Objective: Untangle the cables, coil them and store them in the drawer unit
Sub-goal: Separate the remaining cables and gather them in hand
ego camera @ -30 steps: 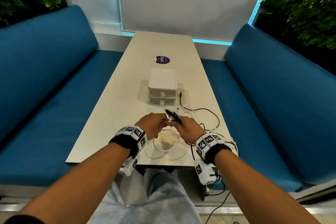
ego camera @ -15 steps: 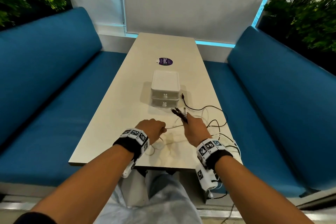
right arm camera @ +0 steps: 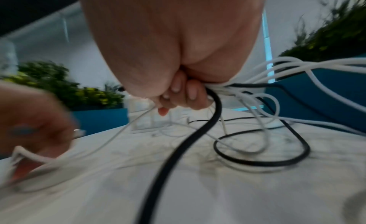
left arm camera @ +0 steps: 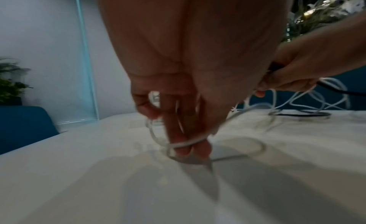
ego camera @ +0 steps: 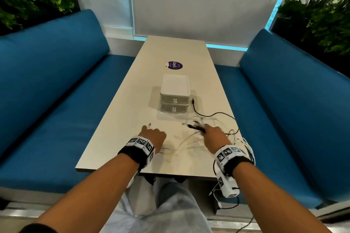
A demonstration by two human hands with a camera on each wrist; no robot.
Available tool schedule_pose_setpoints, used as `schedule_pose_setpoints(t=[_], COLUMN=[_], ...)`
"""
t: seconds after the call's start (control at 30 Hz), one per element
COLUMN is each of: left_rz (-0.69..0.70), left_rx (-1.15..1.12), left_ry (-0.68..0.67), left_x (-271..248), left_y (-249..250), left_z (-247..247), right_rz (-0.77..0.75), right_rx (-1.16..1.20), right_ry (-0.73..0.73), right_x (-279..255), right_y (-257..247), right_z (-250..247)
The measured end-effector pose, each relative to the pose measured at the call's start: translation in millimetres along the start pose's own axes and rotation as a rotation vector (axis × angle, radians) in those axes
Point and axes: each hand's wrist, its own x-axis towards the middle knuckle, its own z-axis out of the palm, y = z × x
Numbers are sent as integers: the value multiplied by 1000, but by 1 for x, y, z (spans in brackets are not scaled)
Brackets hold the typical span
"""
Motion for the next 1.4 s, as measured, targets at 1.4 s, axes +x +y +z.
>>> schedule_pose_setpoints(t=[1.4], left_rz=[68], left_rx=[-826], left_ry=[559], left_x=[6], left_y=[31], left_z=[-43], right_rz=[-270], right_rx=[198], right_ry=[-15], right_x=[-18], right_y=[-60], right_z=[-5])
